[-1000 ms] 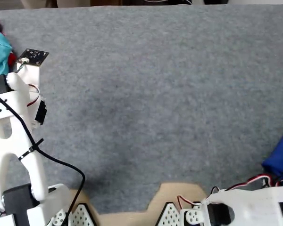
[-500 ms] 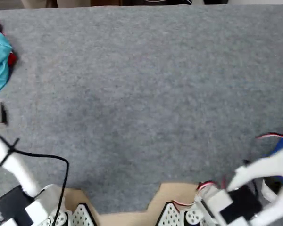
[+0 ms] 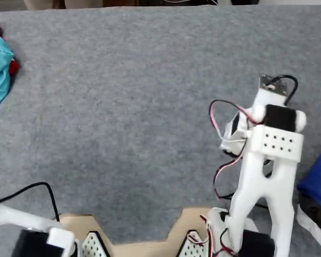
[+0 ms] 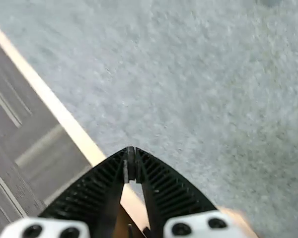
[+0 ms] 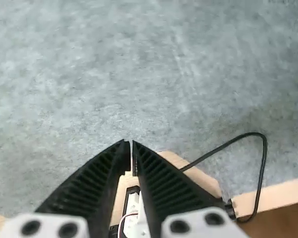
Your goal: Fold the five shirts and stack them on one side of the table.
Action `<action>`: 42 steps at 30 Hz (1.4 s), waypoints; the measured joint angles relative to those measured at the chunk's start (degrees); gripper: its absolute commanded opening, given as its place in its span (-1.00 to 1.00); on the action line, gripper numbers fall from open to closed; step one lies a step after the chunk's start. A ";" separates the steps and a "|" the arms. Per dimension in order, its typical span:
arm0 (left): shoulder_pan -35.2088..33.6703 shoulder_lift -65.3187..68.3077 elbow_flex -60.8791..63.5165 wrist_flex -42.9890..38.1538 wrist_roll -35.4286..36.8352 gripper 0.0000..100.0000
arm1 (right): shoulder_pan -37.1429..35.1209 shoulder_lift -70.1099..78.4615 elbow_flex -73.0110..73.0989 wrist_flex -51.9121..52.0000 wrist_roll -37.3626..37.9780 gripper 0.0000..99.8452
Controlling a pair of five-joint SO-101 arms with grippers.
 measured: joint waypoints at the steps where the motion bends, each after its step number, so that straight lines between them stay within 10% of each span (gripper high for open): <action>1: -0.26 -1.67 0.00 0.00 0.00 -0.96 | -0.26 -0.44 0.00 -0.18 0.00 -0.98; 30: -0.44 -19.60 13.10 -0.35 -12.92 -0.96 | -0.44 -1.05 8.09 -10.99 0.00 -0.98; 42: -3.52 -19.87 26.46 -31.38 0.79 -0.78 | -8.26 -1.05 15.82 -14.42 6.95 -0.98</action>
